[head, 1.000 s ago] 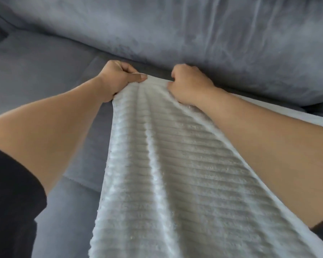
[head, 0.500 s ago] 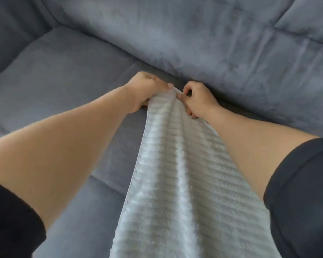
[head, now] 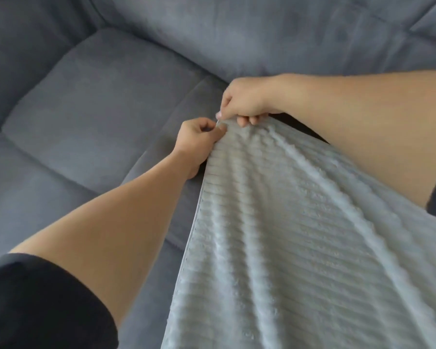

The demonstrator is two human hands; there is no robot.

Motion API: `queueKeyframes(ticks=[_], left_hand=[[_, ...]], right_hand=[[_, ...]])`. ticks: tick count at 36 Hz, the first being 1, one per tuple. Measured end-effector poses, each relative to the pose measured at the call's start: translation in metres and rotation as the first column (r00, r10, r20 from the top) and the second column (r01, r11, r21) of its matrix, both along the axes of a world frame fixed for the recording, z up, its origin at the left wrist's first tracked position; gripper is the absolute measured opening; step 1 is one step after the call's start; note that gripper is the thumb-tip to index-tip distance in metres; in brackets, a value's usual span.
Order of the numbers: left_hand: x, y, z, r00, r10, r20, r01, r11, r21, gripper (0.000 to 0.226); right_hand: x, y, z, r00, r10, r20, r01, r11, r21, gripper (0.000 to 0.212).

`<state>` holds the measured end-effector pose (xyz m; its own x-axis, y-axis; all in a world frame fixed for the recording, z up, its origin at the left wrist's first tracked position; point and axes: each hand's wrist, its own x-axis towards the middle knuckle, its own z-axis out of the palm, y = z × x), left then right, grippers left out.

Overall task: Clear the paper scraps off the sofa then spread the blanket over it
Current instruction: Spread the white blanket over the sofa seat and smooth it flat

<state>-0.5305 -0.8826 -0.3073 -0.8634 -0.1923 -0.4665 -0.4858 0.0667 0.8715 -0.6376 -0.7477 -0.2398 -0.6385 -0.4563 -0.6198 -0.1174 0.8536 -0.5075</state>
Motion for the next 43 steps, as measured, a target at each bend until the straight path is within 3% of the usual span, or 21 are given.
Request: queueKeyframes(ticks=[3,7,12,15,20,27,33,38,43], left_hand=[[-0.002,0.000,-0.002,0.998,0.060,-0.001,-0.059,0.997,0.047,0.023],[0.000,0.000,-0.005,0.993,0.113,0.018,-0.113,0.992,0.057,0.019],[-0.001,-0.003,-0.007,0.992,0.115,0.046,-0.121,0.982,0.143,0.020],[0.000,-0.001,-0.006,0.993,0.117,0.037,-0.120,0.985,0.120,0.019],[0.000,0.003,-0.004,0.992,0.121,0.029,-0.123,0.990,0.067,0.028],[0.002,0.002,-0.004,0.994,0.100,0.044,-0.105,0.987,0.122,0.021],[0.001,0.001,-0.006,0.996,0.063,0.061,-0.069,0.992,0.104,0.026],[-0.001,0.000,-0.010,0.996,0.059,0.071,-0.066,0.993,0.101,0.032],[-0.003,0.000,-0.013,0.996,0.052,0.072,-0.059,0.993,0.098,0.032]], right_hand=[[-0.007,-0.025,0.007,0.997,0.080,-0.016,-0.079,0.996,0.045,0.023],[-0.017,-0.039,0.013,0.966,0.208,-0.154,-0.197,0.977,0.085,0.034],[-0.020,-0.041,0.015,0.952,0.303,-0.045,-0.284,0.929,0.238,0.033],[-0.018,-0.036,0.015,0.949,0.306,0.079,-0.315,0.897,0.310,0.020],[-0.014,-0.026,0.008,0.964,0.267,-0.003,-0.255,0.926,0.280,0.017],[-0.021,-0.023,0.005,0.991,0.127,-0.049,-0.115,0.972,0.206,0.018],[-0.016,-0.030,0.007,0.981,0.168,-0.092,-0.134,0.946,0.295,0.017],[0.000,-0.023,0.004,0.934,0.301,-0.191,-0.204,0.891,0.406,0.013],[0.018,-0.007,-0.003,0.844,0.197,-0.498,-0.088,0.968,0.233,0.020]])
